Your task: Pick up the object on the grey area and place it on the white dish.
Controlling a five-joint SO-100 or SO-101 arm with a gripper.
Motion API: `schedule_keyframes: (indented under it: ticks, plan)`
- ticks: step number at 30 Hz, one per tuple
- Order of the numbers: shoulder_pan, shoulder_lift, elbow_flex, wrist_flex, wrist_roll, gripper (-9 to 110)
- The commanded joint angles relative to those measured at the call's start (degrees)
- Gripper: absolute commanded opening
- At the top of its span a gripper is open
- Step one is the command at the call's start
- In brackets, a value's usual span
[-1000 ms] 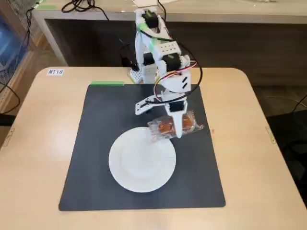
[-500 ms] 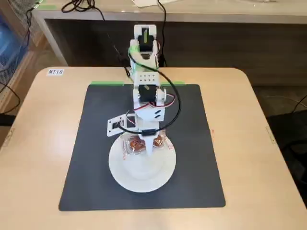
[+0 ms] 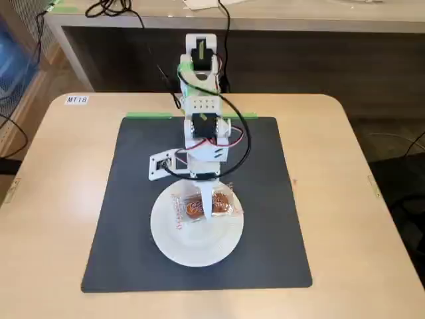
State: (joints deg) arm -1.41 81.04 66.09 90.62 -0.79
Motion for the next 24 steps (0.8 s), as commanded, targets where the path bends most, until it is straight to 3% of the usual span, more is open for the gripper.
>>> schedule_keyframes:
  ticks: [1, 7, 16, 24]
  plan:
    - [-0.62, 19.51, 4.04, 0.44, 2.02, 21]
    - [-0.88, 52.82, 38.23, -15.73, 8.17, 1]
    - [0.53, 75.06, 67.06, -23.29, 3.87, 0]
    - [1.76, 80.16, 77.78, -25.14, 0.09, 0]
